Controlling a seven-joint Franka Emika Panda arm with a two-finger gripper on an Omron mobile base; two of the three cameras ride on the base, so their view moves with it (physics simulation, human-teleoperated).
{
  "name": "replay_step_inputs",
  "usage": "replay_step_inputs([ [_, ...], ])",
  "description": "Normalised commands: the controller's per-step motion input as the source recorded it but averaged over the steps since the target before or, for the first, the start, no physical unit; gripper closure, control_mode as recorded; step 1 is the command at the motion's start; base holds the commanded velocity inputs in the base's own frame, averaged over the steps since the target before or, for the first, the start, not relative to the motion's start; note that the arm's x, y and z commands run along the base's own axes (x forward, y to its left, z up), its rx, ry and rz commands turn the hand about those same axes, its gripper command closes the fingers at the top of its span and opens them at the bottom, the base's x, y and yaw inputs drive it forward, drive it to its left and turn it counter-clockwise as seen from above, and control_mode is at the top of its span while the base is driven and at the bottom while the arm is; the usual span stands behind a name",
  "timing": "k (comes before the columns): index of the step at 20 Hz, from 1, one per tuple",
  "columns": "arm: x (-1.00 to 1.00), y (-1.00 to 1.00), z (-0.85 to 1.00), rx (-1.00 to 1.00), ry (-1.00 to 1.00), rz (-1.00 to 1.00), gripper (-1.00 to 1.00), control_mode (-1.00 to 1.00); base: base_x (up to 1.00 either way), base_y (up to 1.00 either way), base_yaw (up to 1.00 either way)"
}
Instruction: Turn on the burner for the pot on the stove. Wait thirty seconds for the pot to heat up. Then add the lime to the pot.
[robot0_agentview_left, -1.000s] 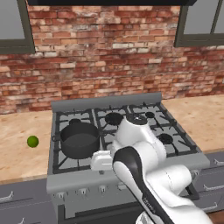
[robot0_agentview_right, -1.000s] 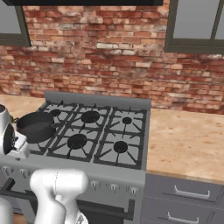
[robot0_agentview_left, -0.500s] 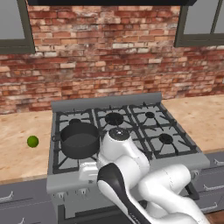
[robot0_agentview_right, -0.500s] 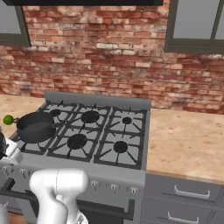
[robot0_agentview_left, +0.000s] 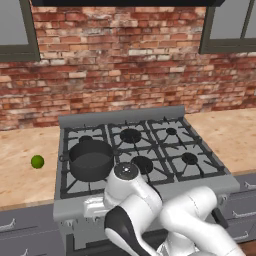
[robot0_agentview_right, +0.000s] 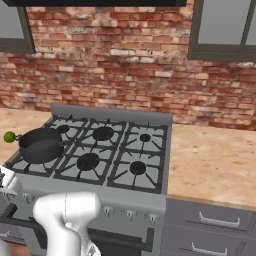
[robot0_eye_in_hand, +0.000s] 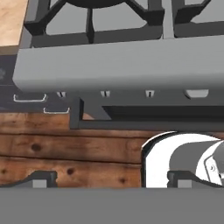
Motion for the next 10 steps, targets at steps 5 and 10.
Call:
replay_step_inputs([
  [5, 0.00, 0.30, -0.51, 0.00, -0.02, 0.09, -1.00, -1.00, 0.00, 0.00, 0.00],
  [10, 0.00, 0.10, -0.34, 0.00, -0.11, 0.06, -1.00, -1.00, 0.00, 0.00, 0.00],
])
